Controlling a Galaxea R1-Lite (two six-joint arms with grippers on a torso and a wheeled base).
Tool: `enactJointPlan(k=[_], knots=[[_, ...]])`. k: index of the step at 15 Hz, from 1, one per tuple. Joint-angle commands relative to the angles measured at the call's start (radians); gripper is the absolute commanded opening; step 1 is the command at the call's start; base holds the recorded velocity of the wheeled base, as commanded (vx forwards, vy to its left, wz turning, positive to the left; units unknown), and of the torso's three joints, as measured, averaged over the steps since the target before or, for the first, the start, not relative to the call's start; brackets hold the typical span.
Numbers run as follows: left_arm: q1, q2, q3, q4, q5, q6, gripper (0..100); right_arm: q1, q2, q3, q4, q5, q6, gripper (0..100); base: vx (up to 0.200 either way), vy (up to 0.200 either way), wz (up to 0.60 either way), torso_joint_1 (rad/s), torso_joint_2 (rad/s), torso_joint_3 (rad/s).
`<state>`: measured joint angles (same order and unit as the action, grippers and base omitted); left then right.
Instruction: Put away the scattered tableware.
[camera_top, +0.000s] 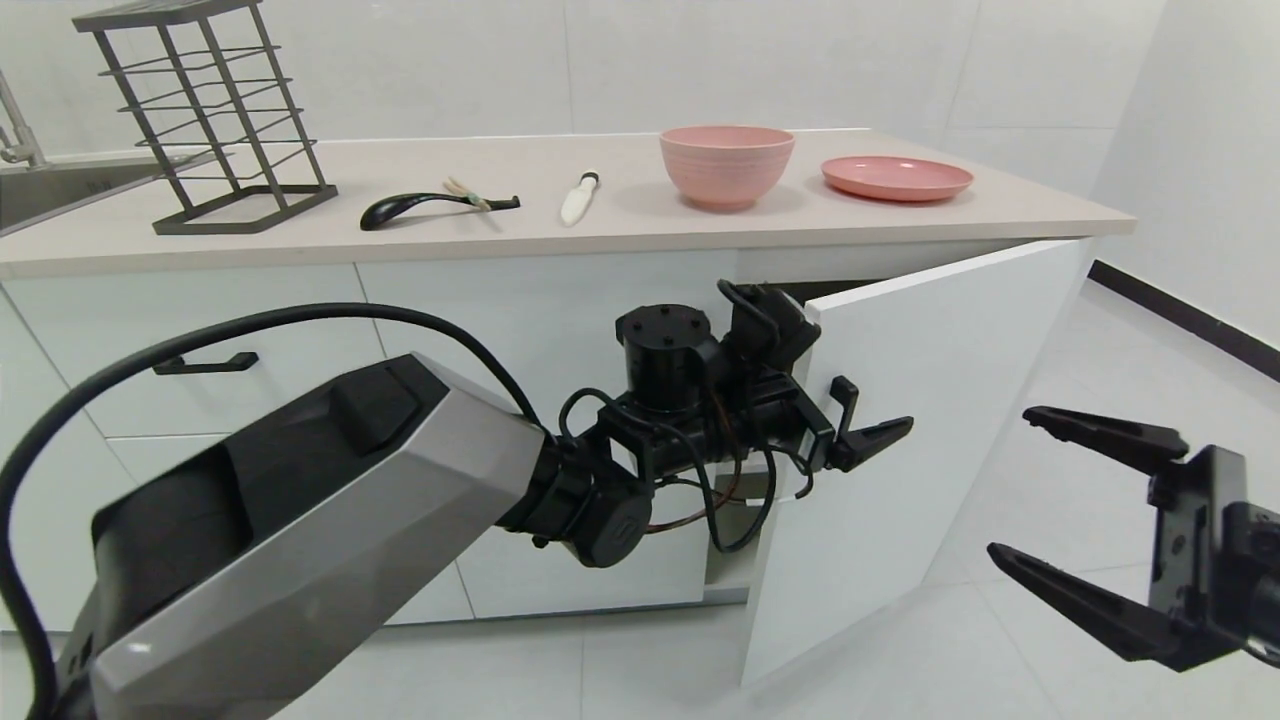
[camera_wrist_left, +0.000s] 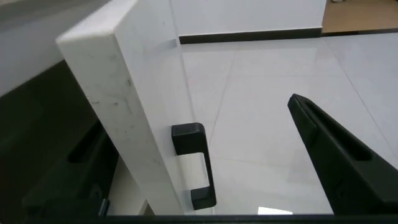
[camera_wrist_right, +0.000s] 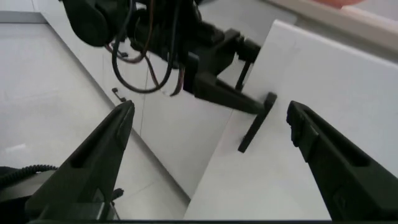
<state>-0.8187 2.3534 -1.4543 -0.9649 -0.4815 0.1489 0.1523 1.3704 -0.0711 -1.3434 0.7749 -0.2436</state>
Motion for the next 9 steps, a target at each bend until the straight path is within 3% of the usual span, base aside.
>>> enactJointPlan(k=[1, 5, 9], knots=[[-0.034, 0.023, 0.002, 0.002, -0.003, 0.000, 100, -0.004, -0.151, -0.006, -0.003, -0.002, 0.000, 100, 0.000, 0.000, 0.00, 0.000, 0.00, 0.000], [-0.105, 0.063, -0.003, -0.011, -0.002, 0.000, 100, -0.014, -0.277, -0.044, -0.014, -0.003, 0.000, 100, 0.000, 0.000, 0.00, 0.000, 0.00, 0.000], [-0.142, 0.076, -0.017, -0.014, -0.003, -0.002, 100, -0.014, -0.338, -0.062, -0.014, -0.003, -0.002, 100, 0.000, 0.000, 0.00, 0.000, 0.00, 0.000]])
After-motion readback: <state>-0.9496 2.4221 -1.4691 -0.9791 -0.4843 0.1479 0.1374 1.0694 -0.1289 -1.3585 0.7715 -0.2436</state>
